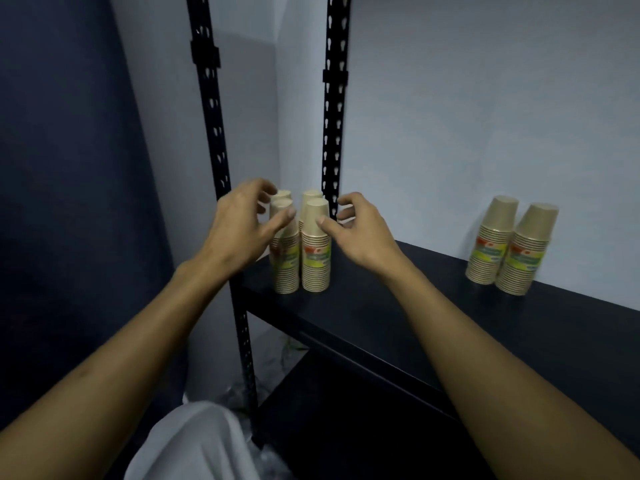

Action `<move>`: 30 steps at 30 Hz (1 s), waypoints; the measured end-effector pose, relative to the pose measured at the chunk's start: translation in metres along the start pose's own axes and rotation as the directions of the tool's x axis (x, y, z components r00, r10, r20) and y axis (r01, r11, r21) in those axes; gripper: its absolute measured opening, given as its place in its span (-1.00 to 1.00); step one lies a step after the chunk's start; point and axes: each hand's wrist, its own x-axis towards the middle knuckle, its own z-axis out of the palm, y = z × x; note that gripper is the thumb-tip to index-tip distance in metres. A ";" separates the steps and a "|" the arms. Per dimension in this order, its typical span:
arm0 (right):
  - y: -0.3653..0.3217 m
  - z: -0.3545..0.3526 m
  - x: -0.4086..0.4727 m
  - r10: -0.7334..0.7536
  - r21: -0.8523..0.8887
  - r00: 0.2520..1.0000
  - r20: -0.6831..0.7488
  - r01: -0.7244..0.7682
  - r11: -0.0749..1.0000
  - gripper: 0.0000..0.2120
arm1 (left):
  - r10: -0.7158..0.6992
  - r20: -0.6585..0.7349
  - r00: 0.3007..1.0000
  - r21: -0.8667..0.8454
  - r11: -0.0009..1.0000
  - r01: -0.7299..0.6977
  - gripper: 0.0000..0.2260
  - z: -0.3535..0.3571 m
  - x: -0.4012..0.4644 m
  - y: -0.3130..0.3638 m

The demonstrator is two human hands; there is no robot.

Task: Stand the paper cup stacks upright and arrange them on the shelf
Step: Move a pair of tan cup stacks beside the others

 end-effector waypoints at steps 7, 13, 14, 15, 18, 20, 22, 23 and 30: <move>0.006 0.023 0.008 0.028 0.006 0.998 0.056 -0.028 1.000 -0.58 | -0.069 0.086 0.994 -0.057 0.996 0.074 -0.62 0.018 -0.004 -0.009; 0.019 0.013 0.003 -0.005 0.065 0.998 0.064 0.001 0.998 -0.69 | -0.095 0.150 0.984 -0.108 0.988 0.111 -0.64 0.011 0.002 -0.005; 0.022 0.009 0.001 -0.009 0.076 0.998 0.064 0.004 0.997 -0.69 | -0.089 0.162 0.983 -0.122 0.987 0.110 -0.64 0.011 0.001 -0.002; 0.024 0.004 -0.003 -0.014 0.084 0.998 0.062 0.009 0.996 -0.69 | -0.082 0.170 0.982 -0.142 0.984 0.107 -0.65 0.011 0.000 0.001; 0.036 -0.015 -0.016 -0.038 0.089 0.998 0.046 0.034 0.995 -0.65 | -0.052 0.174 0.983 -0.221 0.971 0.091 -0.67 0.019 -0.006 0.014; 0.045 -0.032 -0.030 -0.046 0.086 0.998 0.040 0.042 0.995 -0.63 | -0.015 0.186 0.982 -0.264 0.962 0.065 -0.67 0.027 -0.010 0.026; 0.056 -0.051 -0.044 -0.043 0.081 0.999 0.032 0.040 0.996 -0.62 | 0.033 0.193 0.981 -0.320 0.947 0.031 -0.67 0.037 -0.014 0.042; 0.061 -0.062 -0.052 -0.036 0.086 0.999 0.020 0.034 0.996 -0.61 | 0.063 0.196 0.979 -0.344 0.939 0.009 -0.66 0.043 -0.016 0.051; 0.091 -0.133 -0.109 0.011 0.102 0.992 -0.128 0.002 0.995 -0.60 | 0.219 0.239 0.946 -0.491 0.868 -0.077 -0.67 0.081 -0.027 0.122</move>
